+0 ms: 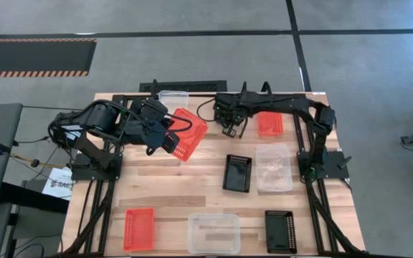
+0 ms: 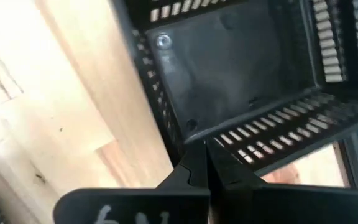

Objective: Stack baskets on shelf by color
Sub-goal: Put the center orange bin on the shelf

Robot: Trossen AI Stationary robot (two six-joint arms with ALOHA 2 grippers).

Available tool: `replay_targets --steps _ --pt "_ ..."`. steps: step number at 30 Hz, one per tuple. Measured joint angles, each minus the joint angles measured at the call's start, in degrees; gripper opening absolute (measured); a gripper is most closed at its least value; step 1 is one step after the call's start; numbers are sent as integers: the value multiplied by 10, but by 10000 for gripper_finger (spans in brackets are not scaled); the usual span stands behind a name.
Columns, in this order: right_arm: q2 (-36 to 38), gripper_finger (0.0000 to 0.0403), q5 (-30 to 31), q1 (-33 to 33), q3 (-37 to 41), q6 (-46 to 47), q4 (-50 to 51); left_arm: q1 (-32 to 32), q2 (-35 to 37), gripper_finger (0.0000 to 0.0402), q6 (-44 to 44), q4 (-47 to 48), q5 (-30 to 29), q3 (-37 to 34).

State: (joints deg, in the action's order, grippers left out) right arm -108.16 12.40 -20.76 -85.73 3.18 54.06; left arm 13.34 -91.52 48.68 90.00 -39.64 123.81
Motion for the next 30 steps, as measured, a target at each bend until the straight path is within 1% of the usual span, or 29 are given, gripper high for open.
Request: replay_targets --steps 6,16,21,24,30 --pt "13 0 -7 15 2 4 9 0 0 0 0 0 0 0" --pt "33 0 10 17 2 -5 19 0 0 0 15 0 0 0" --pt "53 0 -2 20 1 -12 14 0 0 0 16 0 0 0" --pt "54 11 -22 19 1 -16 19 0 0 0 16 0 0 0" --pt "54 55 -33 19 1 -15 9 0 0 0 16 0 0 0"
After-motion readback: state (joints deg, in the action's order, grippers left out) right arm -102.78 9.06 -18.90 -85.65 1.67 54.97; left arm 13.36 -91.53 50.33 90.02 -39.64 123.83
